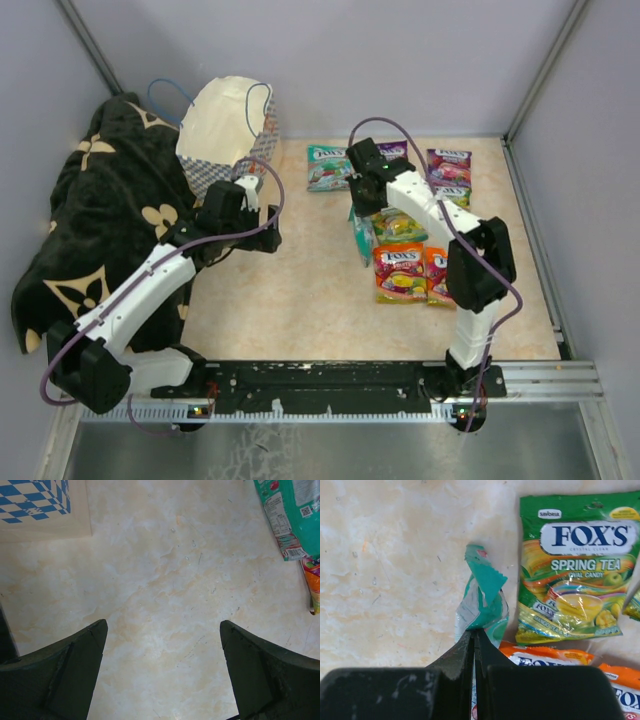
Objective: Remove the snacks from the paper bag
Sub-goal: Adjust the snack at the center of the board.
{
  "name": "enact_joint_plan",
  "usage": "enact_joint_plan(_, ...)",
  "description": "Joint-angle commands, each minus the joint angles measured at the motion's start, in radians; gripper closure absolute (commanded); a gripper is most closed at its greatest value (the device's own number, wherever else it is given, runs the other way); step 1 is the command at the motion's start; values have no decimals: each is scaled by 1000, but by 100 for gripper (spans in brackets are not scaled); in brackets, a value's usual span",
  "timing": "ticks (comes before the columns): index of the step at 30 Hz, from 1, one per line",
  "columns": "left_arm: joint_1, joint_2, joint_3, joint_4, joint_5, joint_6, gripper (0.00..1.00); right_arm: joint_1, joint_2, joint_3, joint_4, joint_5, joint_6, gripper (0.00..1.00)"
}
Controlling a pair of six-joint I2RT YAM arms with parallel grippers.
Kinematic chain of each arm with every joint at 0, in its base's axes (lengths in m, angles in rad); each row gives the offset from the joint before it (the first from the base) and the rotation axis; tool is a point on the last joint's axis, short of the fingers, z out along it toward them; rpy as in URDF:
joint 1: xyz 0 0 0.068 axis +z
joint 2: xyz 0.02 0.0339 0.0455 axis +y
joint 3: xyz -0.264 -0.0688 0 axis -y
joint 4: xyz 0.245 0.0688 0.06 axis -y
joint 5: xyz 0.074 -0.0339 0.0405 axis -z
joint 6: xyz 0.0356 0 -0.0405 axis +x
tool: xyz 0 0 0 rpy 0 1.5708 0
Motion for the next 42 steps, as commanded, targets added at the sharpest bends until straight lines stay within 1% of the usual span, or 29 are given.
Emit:
enact_joint_plan(1, 5, -35, 6, -25, -30, 15, 1, 39, 74, 118, -42, 39, 2, 100)
enact_joint_plan(8, 15, -49, -5, -21, 1, 15, 1, 82, 160, 206, -37, -17, 47, 100)
enact_joint_plan(10, 15, -47, -12, -17, 9, 14, 1, 89, 181, 215, -15, -59, 60, 100)
enact_joint_plan(11, 14, -45, -18, -12, 7, 10, 1, 89, 189, 215, 11, -98, 73, 97)
enact_joint_plan(12, 14, -40, -22, -11, 4, 11, 1, 89, 190, 211, 35, -144, 82, 87)
enact_joint_plan(13, 14, -32, -26, -9, 4, 20, 1, 90, 185, 203, 69, -209, 89, 73)
enact_joint_plan(14, 15, -23, -27, -12, -2, 23, 1, 89, 169, 184, 115, -267, 102, 62)
enact_joint_plan(15, 14, -14, -28, -18, -7, 21, 1, 88, 147, 162, 162, -306, 115, 48)
enact_joint_plan(17, 9, 6, -24, -24, -6, 7, 2, 82, 99, 122, 233, -348, 132, 27)
enact_joint_plan(18, 5, 14, -22, -24, -2, -1, 2, 72, 80, 111, 252, -358, 135, 21)
enact_joint_plan(19, -3, 23, -20, -19, -1, -11, 2, 57, 60, 96, 267, -366, 138, 18)
enact_joint_plan(21, -32, 45, -20, 11, 0, -28, 2, 17, 20, 49, 299, -383, 149, 19)
enact_joint_plan(23, -66, 79, -20, 56, 22, -44, 4, -20, -12, -7, 313, -374, 147, 24)
enact_joint_plan(26, -87, 164, -12, 134, 77, -70, 9, -47, -45, -105, 303, -310, 125, 30)
enact_joint_plan(28, -89, 226, 5, 184, 133, -92, 16, -49, -62, -176, 317, -273, 117, 36)
enact_joint_plan(30, -92, 284, 8, 277, 195, -117, 24, -50, -74, -245, 343, -243, 114, 42)
enact_joint_plan(34, -94, 373, 25, 439, 297, -156, 39, -57, -69, -331, 391, -207, 106, 49)
enact_joint_plan(37, -103, 450, 75, 491, 330, -167, 48, -60, -53, -354, 407, -206, 96, 53)
enact_joint_plan(40, -120, 516, 126, 495, 313, -162, 49, -60, -42, -358, 419, -203, 88, 56)
enact_joint_plan(42, -125, 547, 140, 511, 300, -167, 48, -60, -36, -365, 426, -206, 86, 56)
